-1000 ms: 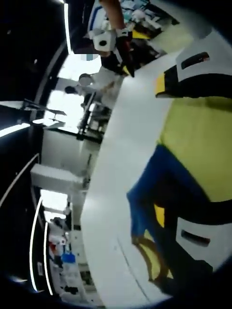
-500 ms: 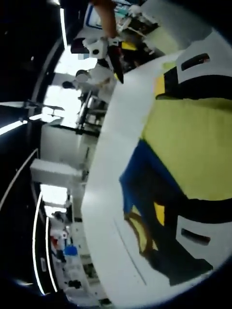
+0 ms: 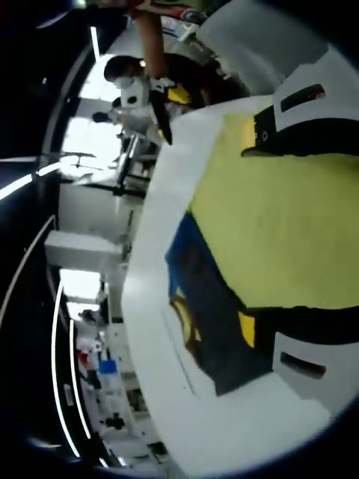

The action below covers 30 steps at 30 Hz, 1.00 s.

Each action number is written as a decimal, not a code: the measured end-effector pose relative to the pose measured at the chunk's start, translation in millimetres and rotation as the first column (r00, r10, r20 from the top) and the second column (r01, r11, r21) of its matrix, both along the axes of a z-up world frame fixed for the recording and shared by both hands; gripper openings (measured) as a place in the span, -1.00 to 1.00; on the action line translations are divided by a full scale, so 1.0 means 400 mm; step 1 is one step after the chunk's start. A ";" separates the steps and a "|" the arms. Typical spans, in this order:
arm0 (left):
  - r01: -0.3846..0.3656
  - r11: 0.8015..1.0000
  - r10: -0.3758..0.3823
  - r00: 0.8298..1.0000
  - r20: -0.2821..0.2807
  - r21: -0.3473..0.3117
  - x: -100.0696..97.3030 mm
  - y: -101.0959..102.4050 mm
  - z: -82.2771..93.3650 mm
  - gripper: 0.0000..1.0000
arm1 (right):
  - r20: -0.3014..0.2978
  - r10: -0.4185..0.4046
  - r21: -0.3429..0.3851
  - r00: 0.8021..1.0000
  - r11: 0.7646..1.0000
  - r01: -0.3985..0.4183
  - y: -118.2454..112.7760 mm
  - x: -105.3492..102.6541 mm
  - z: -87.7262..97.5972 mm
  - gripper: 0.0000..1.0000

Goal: Fold the garment on the visible template until the final outline fits inside the template.

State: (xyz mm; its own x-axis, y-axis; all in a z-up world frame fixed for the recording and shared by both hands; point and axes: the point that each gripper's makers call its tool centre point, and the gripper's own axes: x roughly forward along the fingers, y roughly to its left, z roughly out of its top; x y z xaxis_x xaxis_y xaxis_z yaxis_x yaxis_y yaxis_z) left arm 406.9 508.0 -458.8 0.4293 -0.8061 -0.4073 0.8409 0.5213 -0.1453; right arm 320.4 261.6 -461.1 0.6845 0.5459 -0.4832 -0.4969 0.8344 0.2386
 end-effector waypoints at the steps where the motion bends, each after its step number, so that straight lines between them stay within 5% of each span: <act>1: -0.005 1.000 0.005 1.000 -0.001 0.004 -0.008 0.017 -0.002 0.57 | 0.001 0.003 0.000 1.000 1.000 -0.003 0.003 0.000 0.001 0.81; 10: -0.102 0.995 0.102 0.995 -0.014 0.020 -0.071 0.183 0.006 0.54 | 0.002 0.037 -0.008 0.999 0.999 -0.037 0.034 -0.005 0.007 0.80; 30: -0.143 0.988 0.145 0.989 -0.028 0.060 -0.177 0.335 0.018 0.53 | 0.016 0.017 -0.021 1.000 1.000 -0.016 0.060 -0.055 0.012 0.79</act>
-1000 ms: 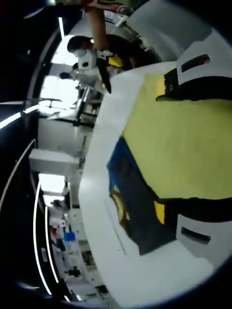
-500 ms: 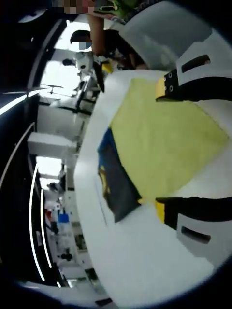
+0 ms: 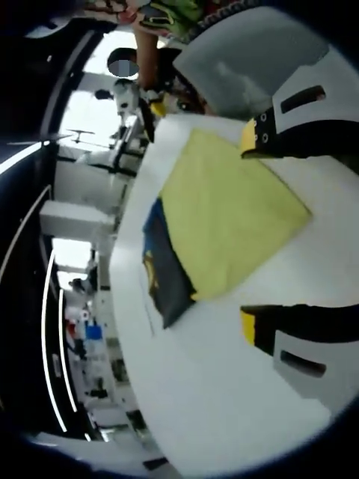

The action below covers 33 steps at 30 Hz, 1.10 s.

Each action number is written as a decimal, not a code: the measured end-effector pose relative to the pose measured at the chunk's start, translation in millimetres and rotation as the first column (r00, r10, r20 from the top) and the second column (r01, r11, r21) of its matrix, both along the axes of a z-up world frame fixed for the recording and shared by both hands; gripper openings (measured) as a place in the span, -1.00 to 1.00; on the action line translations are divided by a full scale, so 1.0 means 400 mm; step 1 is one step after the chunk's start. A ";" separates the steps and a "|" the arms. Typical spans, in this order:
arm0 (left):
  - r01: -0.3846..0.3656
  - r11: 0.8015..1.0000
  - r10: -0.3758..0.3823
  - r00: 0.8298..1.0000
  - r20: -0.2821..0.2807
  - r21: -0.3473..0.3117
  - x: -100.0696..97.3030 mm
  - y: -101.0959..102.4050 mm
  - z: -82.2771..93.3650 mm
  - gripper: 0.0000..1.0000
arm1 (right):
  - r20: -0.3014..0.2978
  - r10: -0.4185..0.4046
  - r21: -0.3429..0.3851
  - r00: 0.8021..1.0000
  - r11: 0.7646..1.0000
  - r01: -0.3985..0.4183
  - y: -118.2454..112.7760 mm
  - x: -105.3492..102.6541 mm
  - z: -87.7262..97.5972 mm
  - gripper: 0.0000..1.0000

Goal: Fold the garment on the visible template until the final outline fits inside the template.

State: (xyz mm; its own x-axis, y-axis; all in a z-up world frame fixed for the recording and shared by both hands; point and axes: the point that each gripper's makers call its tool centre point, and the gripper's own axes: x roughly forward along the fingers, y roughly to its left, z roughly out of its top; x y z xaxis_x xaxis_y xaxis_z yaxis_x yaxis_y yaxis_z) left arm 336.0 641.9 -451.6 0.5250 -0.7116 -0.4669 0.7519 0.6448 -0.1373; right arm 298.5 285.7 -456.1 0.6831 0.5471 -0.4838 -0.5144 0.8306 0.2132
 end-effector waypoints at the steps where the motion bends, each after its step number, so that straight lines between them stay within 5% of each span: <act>1: -0.004 1.000 0.004 1.000 -0.002 0.001 -0.009 -0.003 -0.001 0.52 | -0.002 -0.005 0.002 1.000 1.000 0.005 0.000 -0.004 -0.002 0.79; 16: 0.035 0.999 -0.035 0.998 -0.043 -0.010 -0.033 -0.008 -0.042 0.42 | -0.025 -0.049 -0.013 0.998 0.999 0.049 -0.001 -0.048 -0.017 0.73; 23: 0.062 0.998 -0.062 0.993 -0.105 -0.008 -0.059 -0.009 -0.082 0.21 | -0.098 -0.047 -0.061 0.994 0.997 0.042 -0.013 -0.085 -0.068 0.15; 33: 0.064 0.998 -0.063 0.984 -0.165 0.000 -0.067 -0.009 -0.111 0.13 | -0.169 -0.067 -0.061 0.983 0.996 0.057 -0.004 -0.102 -0.123 0.04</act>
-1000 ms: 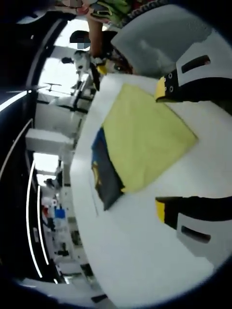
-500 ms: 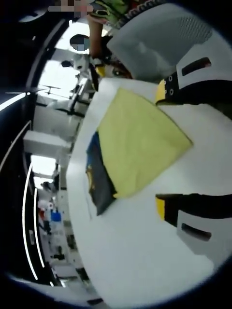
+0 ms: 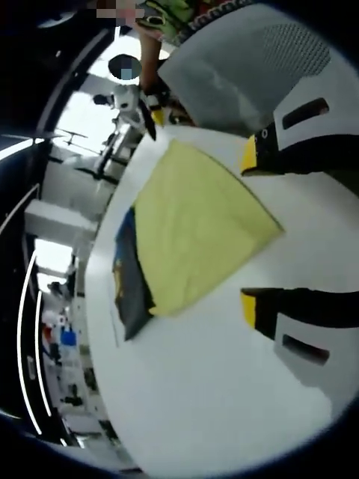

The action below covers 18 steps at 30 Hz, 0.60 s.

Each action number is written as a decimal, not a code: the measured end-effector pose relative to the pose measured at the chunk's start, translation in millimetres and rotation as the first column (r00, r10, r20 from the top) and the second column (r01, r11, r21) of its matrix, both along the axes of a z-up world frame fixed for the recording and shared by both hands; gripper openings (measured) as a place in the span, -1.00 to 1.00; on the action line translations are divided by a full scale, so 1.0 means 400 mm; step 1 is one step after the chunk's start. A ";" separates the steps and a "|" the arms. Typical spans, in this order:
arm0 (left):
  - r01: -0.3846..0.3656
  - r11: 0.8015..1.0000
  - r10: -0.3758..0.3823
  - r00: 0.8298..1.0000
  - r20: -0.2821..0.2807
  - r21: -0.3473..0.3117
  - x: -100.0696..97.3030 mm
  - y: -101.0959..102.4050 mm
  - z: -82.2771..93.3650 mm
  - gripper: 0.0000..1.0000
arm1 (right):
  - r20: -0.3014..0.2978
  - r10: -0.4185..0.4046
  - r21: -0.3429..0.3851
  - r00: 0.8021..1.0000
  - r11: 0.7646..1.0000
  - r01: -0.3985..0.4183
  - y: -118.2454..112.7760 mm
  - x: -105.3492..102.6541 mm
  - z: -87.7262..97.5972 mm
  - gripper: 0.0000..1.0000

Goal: Fold the garment on the visible template until the final outline fits inside the template.

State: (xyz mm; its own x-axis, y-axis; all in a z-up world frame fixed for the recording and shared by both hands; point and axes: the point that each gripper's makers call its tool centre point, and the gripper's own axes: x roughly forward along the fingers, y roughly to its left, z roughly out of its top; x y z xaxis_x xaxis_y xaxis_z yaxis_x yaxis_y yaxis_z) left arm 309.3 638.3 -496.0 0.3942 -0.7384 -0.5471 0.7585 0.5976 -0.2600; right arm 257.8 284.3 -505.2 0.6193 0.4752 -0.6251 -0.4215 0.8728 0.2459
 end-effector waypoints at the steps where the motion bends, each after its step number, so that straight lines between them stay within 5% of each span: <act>1: 0.004 1.000 -0.004 1.000 -0.002 0.000 -0.001 -0.001 -0.003 0.12 | -0.003 0.012 -0.019 1.000 1.000 -0.012 0.000 -0.003 -0.006 0.03; 18: 0.002 0.999 0.003 0.994 -0.111 0.043 -0.008 0.010 -0.062 -0.37 | -0.065 -0.033 -0.052 0.997 0.998 0.030 -0.010 -0.010 -0.059 -0.44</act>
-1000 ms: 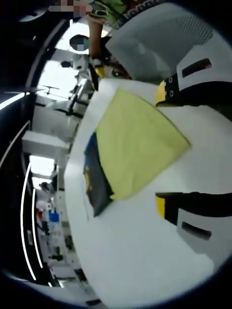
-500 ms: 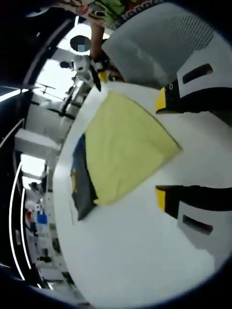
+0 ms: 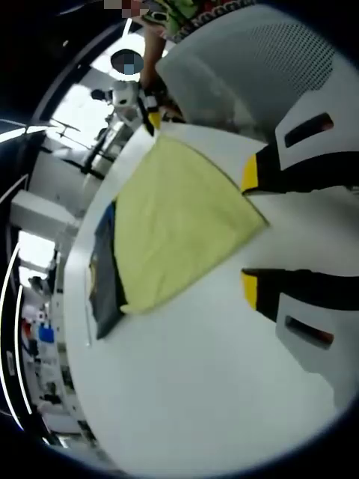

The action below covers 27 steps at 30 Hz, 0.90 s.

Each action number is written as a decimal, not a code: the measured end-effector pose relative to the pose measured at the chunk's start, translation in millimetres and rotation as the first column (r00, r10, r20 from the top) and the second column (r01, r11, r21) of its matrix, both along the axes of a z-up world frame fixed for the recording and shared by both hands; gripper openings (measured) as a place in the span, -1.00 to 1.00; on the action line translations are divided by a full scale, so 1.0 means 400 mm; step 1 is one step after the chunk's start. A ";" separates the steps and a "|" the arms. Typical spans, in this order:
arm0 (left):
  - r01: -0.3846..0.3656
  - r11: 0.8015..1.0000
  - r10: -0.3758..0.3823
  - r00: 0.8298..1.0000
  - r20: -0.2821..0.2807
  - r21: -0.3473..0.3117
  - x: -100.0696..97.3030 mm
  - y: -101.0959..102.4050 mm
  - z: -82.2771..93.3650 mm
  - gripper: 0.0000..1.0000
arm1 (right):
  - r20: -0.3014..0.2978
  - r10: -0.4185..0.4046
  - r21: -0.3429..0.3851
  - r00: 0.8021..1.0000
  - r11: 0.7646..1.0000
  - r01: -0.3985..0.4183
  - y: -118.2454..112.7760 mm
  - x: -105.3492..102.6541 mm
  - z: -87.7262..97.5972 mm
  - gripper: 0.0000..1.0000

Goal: Fold the garment on the visible template until the final outline fits inside the template.

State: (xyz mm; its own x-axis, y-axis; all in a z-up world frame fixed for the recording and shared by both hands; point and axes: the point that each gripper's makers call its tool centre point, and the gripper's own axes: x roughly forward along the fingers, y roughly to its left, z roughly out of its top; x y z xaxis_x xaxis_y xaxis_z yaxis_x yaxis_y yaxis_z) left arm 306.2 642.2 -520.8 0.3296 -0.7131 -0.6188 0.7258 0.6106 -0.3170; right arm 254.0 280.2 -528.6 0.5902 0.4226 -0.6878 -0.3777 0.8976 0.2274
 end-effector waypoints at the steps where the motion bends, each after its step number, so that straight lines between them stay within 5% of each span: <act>1: 0.004 1.000 -0.004 1.000 -0.004 0.002 0.002 0.004 -0.005 -0.42 | -0.006 -0.008 0.006 1.000 1.000 0.008 -0.001 0.000 -0.002 -0.47; 3: -0.004 1.000 0.004 1.000 -0.011 0.006 0.010 0.018 -0.018 -0.45 | -0.016 -0.039 0.055 0.999 0.998 0.040 0.003 0.007 -0.003 -0.54; 17: -0.046 0.999 0.046 0.997 -0.067 0.003 -0.007 -0.004 -0.018 -0.63 | -0.046 -0.039 0.061 0.998 0.997 0.042 0.017 0.020 -0.025 -0.71; 27: -0.027 1.000 0.028 0.992 -0.120 0.005 -0.005 -0.015 -0.040 -0.98 | -0.072 -0.035 0.076 0.997 0.996 0.040 0.035 0.011 -0.034 -1.00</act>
